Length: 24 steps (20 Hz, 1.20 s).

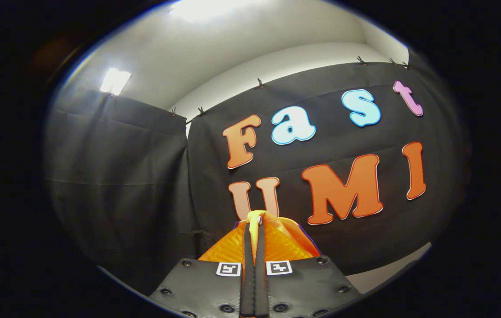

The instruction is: Put the clothes into the washing machine and then close the washing machine lid.

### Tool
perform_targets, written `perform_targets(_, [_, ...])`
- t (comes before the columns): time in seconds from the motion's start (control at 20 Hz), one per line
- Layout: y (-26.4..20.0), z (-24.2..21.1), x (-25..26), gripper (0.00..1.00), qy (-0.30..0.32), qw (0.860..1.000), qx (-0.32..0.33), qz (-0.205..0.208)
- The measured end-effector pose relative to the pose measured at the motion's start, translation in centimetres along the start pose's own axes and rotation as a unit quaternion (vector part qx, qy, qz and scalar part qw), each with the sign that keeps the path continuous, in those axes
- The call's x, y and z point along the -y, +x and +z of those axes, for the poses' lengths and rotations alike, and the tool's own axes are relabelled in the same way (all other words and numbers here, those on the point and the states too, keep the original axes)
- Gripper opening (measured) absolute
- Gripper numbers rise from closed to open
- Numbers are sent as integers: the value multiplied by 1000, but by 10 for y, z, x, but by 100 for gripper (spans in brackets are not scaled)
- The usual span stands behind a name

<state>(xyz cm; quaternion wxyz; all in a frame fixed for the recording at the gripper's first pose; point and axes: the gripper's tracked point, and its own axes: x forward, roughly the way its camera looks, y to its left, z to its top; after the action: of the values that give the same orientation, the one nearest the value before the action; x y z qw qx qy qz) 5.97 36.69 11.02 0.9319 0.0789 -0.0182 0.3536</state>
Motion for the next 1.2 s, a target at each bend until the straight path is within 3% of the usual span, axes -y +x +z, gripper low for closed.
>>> perform_targets(0.35, [36,-64,-43,7,33,998,-35,39])
perform_targets(0.65, [69,-149,-34,7,59,995,-76,14])
perform_targets(0.9, [78,-177,-23,7,40,998,-47,-23])
perform_targets(1.0, [84,-213,-12,7,38,995,-83,-40])
perform_targets(1.2, [73,-334,13,8,31,978,-191,-71])
